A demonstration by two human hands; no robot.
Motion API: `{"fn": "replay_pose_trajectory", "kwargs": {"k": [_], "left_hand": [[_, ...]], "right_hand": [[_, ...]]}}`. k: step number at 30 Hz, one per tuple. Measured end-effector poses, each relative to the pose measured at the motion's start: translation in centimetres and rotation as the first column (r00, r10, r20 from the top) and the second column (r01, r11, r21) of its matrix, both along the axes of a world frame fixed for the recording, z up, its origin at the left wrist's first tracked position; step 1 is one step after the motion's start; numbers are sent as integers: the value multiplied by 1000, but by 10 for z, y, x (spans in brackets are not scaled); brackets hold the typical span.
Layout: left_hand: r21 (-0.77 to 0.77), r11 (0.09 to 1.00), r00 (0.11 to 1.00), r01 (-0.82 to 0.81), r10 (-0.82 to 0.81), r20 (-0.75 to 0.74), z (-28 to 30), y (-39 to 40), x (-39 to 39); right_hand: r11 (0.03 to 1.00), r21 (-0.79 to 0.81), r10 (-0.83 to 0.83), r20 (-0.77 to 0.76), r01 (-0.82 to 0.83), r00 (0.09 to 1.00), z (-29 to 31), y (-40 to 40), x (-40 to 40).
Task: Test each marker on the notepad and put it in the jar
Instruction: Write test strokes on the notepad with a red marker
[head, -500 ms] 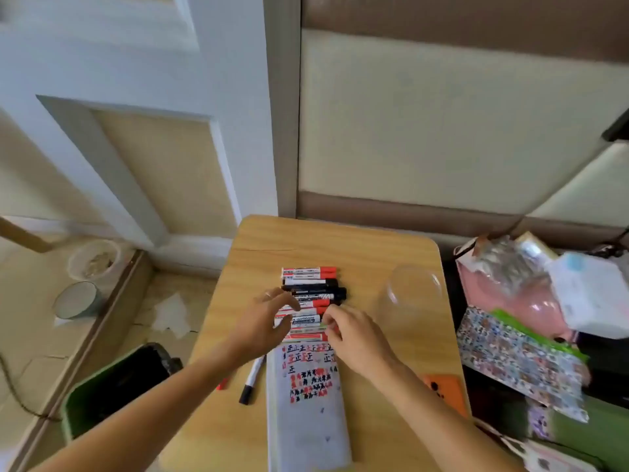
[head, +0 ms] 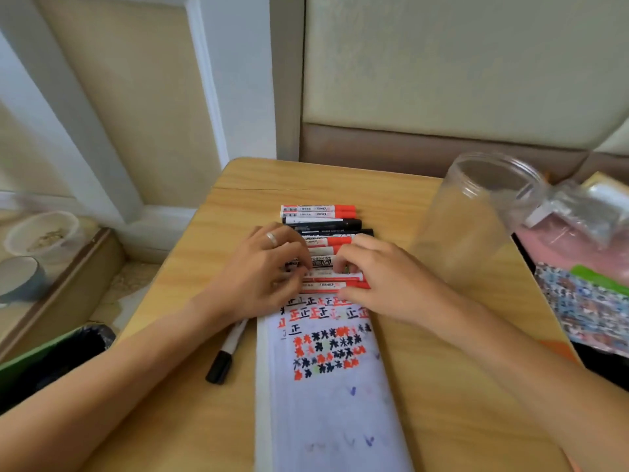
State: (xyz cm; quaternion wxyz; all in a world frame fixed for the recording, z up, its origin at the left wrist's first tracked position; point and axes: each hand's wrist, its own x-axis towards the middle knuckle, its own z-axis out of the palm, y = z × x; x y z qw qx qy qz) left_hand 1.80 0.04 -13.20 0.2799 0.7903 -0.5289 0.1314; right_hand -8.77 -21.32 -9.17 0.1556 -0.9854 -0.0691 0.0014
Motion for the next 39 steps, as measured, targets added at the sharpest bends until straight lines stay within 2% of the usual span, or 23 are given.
{"fn": "replay_pose_trajectory", "kwargs": {"k": [5, 8, 12, 15, 16, 18, 20, 21, 23, 26, 30, 34, 36, 39], "left_hand": [[43, 999, 989, 8, -15, 149, -1, -2, -2], [58, 998, 982, -11, 0, 189, 0, -2, -4], [51, 996, 985, -70, 61, 159, 10, 6, -8], [-8, 968, 965, -249, 249, 81, 20, 20, -13], [-15, 930, 929, -367, 368, 40, 22, 27, -16], [46, 789, 786, -613, 614, -70, 20, 45, -21], [208, 673, 652, -710, 740, -166, 12, 62, -29], [287, 648, 624, -706, 760, -182, 8, 69, -34], [370, 644, 645, -669, 751, -139, 1, 76, -46], [343, 669, 661, -659, 733, -160, 4, 76, -58], [169, 704, 662, -690, 708, -246, 11, 74, -74], [-7, 783, 768, -622, 609, -198, 13, 67, -95], [14, 792, 776, -610, 601, -193, 9, 65, -100], [73, 776, 750, -626, 626, -213, -5, 67, -100]], "right_hand": [[995, -94, 24, 72, -17, 997, -2, 5, -7], [988, -152, 25, 86, -12, 996, -2, 12, -12], [984, -179, 18, 78, -3, 997, 0, 16, -14], [984, -177, -1, 70, 14, 998, 3, 18, -15], [984, -176, -7, 69, 19, 998, 4, 19, -16], [983, -180, -18, 68, 30, 998, 4, 22, -17], [983, -179, -37, 78, 50, 996, 3, 26, -19], [983, -175, -48, 93, 64, 995, 2, 29, -21], [981, -173, -65, 131, 87, 989, 2, 36, -26], [989, -104, -83, 182, 103, 980, 5, 52, -38], [996, 40, -92, 208, 85, 974, 1, 72, -58], [983, 171, -109, 217, 72, 970, -15, 80, -72], [966, 242, -149, 214, 95, 965, -27, 80, -79], [960, 255, -174, 218, 116, 960, -43, 82, -84]]}}
